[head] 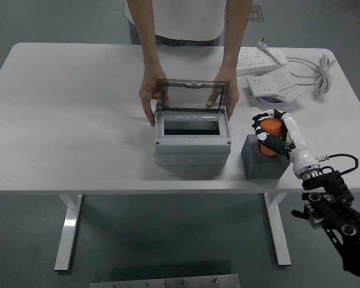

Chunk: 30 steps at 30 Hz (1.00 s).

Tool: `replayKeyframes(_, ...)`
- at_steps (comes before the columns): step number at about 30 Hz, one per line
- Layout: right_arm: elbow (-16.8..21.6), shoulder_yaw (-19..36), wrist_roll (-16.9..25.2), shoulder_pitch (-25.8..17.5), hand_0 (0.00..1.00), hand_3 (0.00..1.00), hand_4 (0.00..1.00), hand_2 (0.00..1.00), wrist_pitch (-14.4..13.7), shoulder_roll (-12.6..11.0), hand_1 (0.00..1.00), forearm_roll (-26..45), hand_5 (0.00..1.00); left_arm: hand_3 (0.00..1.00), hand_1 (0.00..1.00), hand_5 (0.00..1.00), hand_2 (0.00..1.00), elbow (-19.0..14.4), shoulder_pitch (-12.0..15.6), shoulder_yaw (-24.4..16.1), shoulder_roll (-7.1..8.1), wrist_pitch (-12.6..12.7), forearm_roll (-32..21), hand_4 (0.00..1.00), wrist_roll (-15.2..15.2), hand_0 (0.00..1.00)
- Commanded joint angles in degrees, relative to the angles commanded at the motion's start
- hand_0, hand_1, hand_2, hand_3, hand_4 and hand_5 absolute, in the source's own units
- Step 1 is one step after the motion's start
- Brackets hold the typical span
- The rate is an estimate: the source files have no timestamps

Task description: Fetch the battery,place it into the box,close the lid of the box

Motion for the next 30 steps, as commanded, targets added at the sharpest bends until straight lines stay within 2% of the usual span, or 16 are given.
replayKeyframes(1, 0.07, 0.01, -0.06, 0.12, 0.26, 0.27, 0.038, 0.309, 0.0, 0.02, 0.261, -0.09, 0.002, 0.623, 0.694, 0.078, 0.632, -0.01, 0.01, -0.08, 0.01, 0.03, 0.09, 0.672, 0.03, 0.616)
replayKeyframes(10, 1.03, -0.2, -1.38, 2.66, 0.263, 0.277, 0.027, 0.314, 0.09, -0.31, 0.263, -1.36, 0.002, 0.624, 0.696, 0.083, 0.635, -0.11, 0.1, -0.9, 0.17, 0.07, 1.08, 0.672, 0.57, 0.616)
replayKeyframes(14, 2.32, -0.07, -2.91, 4.47, 0.257, 0.282, 0.046, 0.311, 0.56, -0.87, 0.26, -3.98, 0.002, 0.626, 0.698, 0.08, 0.637, -0.13, 0.09, -1.1, 0.25, 0.02, 1.29, 0.674, 0.77, 0.617)
replayKeyframes(23, 6.22, -0.24, -9.5, 8.94, 0.257, 0.286, 0.059, 0.314, 3.14, -2.1, 0.261, -16.51, 0.002, 0.625, 0.699, 0.082, 0.638, -0.25, 0.13, -1.52, 0.48, 0.05, 1.49, 0.673, 1.21, 0.616)
replayKeyframes(30, 8.65, -1.83, -16.7, 12.24, 0.245, 0.289, 0.068, 0.306, 7.0, -1.67, 0.249, -29.81, 0.002, 0.626, 0.7, 0.079, 0.64, -0.38, 0.16, -2.04, 0.73, 0.1, 1.84, 0.674, 1.68, 0.617)
